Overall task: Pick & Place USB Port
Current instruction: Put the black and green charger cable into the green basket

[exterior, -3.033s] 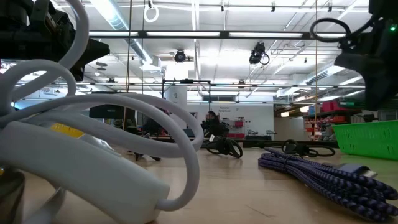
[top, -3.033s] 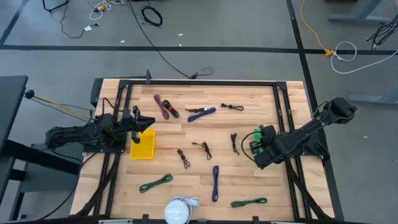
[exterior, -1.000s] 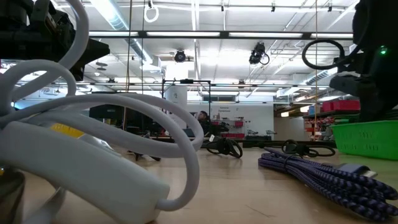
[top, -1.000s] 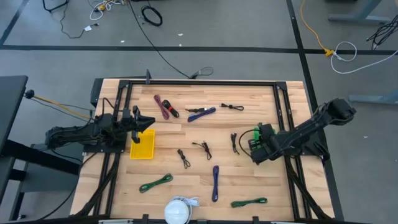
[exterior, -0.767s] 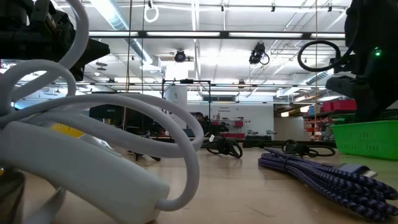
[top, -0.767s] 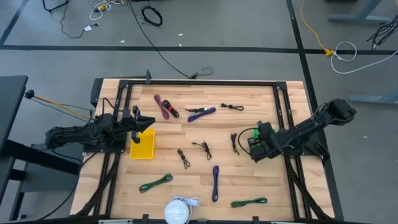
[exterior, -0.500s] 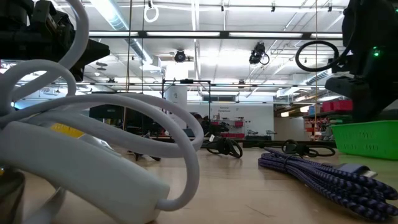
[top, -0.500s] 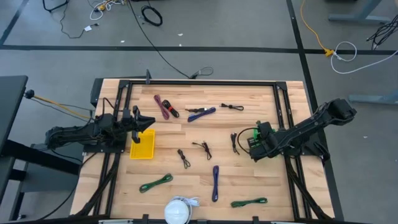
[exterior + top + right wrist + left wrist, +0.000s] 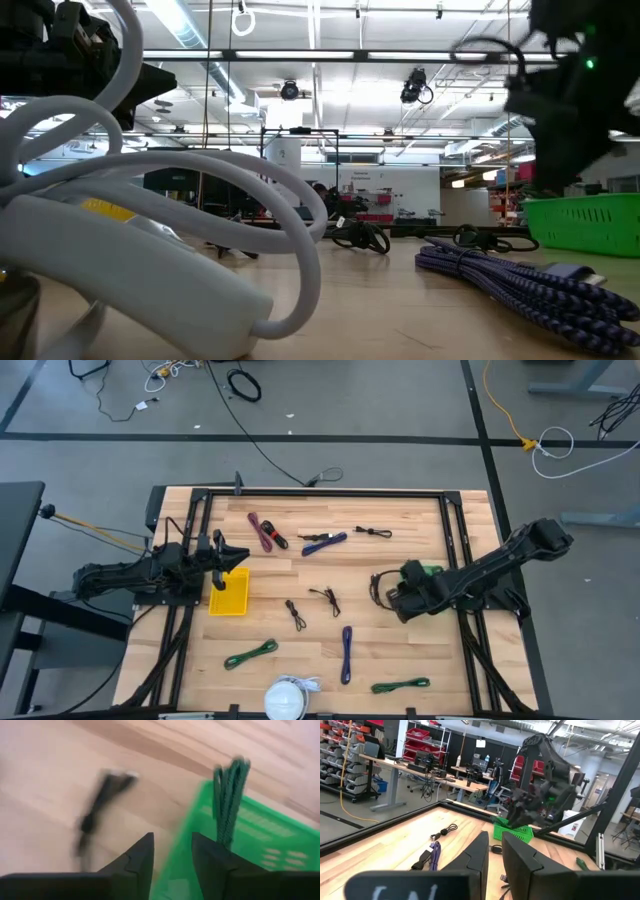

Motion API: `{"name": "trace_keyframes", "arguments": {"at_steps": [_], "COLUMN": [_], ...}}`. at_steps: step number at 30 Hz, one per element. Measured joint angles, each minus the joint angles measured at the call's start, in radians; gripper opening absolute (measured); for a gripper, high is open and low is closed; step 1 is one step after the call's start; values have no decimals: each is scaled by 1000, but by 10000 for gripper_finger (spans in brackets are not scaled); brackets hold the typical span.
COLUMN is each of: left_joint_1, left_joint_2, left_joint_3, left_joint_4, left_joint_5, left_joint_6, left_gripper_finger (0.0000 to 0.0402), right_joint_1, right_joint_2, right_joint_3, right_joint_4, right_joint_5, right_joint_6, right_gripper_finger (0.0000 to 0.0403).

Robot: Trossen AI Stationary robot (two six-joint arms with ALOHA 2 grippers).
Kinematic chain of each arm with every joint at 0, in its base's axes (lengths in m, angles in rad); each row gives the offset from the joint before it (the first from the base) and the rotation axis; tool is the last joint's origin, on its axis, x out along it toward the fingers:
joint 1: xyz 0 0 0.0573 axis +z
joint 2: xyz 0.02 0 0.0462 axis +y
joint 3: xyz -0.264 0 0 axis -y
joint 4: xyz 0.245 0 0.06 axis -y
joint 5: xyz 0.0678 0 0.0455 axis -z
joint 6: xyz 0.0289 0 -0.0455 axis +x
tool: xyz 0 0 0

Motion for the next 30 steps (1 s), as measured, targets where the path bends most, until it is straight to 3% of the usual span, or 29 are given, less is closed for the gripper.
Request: {"name": "trace_keyframes", "arguments": {"at_steps": [6, 14, 23, 30], "left_joint_1": [0, 0, 0, 0], "left_joint_2": [0, 0, 0, 0], "left_joint_3": [0, 0, 0, 0], "left_joint_4": [-1, -9, -16, -19], "left_joint_5": [0, 0, 7, 108], "left_joint_6": [0, -7, -55, -80], "left_gripper_finger": [57, 57, 57, 57], "right_joint_1": [18, 123, 315, 403], "right_joint_2": [-1, 31, 209, 331], "right_joint_3": [92, 77, 76, 76], "right_joint_4": [123, 472, 771, 914], "right_joint_5": [-3, -232, -355, -362], "right_joint_6": [-188, -303, -148, -8], "right_gripper_finger": [109, 83, 89, 127]}}
